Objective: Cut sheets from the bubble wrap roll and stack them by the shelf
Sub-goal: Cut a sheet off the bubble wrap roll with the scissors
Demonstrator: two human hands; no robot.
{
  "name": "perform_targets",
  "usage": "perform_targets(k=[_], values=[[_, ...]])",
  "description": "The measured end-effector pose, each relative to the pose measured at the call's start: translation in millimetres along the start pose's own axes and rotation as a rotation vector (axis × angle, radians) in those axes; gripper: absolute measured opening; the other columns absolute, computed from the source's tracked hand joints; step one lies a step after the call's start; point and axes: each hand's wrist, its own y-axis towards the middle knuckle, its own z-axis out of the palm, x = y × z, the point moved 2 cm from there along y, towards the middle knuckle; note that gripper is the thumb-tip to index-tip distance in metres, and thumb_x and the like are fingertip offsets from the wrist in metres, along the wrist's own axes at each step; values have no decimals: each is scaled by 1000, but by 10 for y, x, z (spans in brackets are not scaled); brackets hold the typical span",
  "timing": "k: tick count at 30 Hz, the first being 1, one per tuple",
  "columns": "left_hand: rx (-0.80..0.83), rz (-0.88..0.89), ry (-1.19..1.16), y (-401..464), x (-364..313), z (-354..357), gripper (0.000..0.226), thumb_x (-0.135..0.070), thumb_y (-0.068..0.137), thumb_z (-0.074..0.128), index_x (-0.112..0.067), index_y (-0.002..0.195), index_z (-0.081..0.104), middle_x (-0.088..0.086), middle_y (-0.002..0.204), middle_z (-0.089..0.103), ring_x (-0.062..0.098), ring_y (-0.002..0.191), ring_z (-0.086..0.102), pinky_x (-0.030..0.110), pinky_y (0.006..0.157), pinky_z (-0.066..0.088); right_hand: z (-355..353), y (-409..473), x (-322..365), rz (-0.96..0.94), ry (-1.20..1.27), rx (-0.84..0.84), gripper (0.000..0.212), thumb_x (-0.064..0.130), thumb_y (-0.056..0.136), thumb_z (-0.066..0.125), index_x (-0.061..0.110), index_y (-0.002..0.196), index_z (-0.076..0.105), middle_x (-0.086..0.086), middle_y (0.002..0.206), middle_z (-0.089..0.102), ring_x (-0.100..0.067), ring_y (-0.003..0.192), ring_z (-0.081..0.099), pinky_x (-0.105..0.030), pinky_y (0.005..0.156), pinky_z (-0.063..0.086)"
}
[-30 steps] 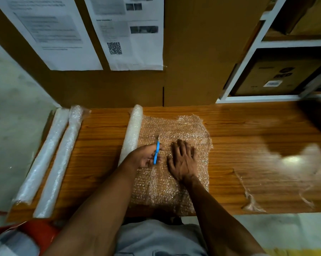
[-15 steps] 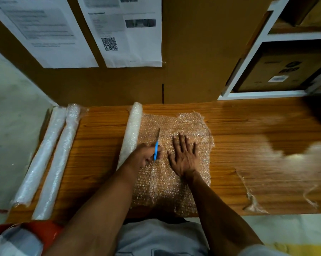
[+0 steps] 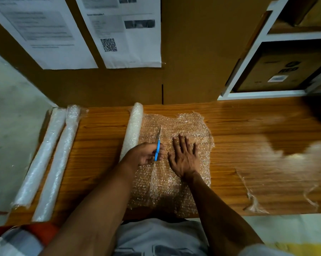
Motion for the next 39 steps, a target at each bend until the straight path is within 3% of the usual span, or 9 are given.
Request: perform_targets(k=[5,9,12,17,21,26,31,36,39], values=[[49,-48,9,-61,-96,2,24,-37,94,69,-16,101,75,6,101,74,14,74,70,18,49,48,-21,-4,15,6,21,8,77,67,103,5,25,167,-6,-6,174,-14,-28,160,-16,-61,127,-4],[59,-55,54,-28,-164,1,53,-48,82,77,-7,114,72,7,103,77,16,85,71,22,62,50,-90,33,50,-43,30,-32,79,62,102,23,23,168,6,-7,175,-6,-28,162,-8,-63,127,2],[37,-23,30,25,-193,-5,43,-48,85,76,-11,107,75,8,101,77,16,81,72,22,61,50,-133,132,68,-93,43,-56,79,60,101,29,25,168,8,-6,176,-4,-27,162,-9,-64,126,4],[-7,6,-2,106,-211,-18,26,-38,100,64,-16,102,76,5,88,77,11,67,72,16,49,50,-94,279,16,-44,9,7,77,66,103,14,28,167,-6,-5,174,-15,-27,160,-17,-62,127,-3],[-62,33,3,211,-164,-39,20,-30,99,67,-13,107,75,4,81,75,5,53,66,14,37,35,-51,291,-3,-28,17,-9,78,66,102,16,29,168,-5,-4,175,-15,-27,161,-15,-62,127,-3],[-140,66,-22,307,-107,-55,22,-23,89,80,-9,104,75,3,75,76,8,60,69,16,45,34,-48,281,0,-28,28,-26,78,67,103,16,30,168,-2,-3,175,-14,-26,161,-16,-61,127,-3],[-63,33,-18,297,-165,-62,17,-22,94,73,-8,105,75,5,77,76,6,54,67,12,36,30,-60,291,-6,-28,22,-7,77,67,103,14,30,167,-6,-4,174,-17,-27,160,-17,-62,127,-3],[50,-18,-29,220,-291,-36,22,-36,96,71,-14,93,74,5,84,73,12,60,69,19,57,43,-67,273,-11,-26,20,-14,77,67,104,14,28,168,-4,-4,174,-16,-26,161,-16,-61,127,-2],[61,-16,-5,220,-353,-52,25,-37,94,72,-14,103,74,8,95,73,13,65,70,17,50,43,-64,284,-3,-23,27,-5,77,68,104,12,29,168,-5,-3,174,-17,-26,161,-17,-61,127,-2]])
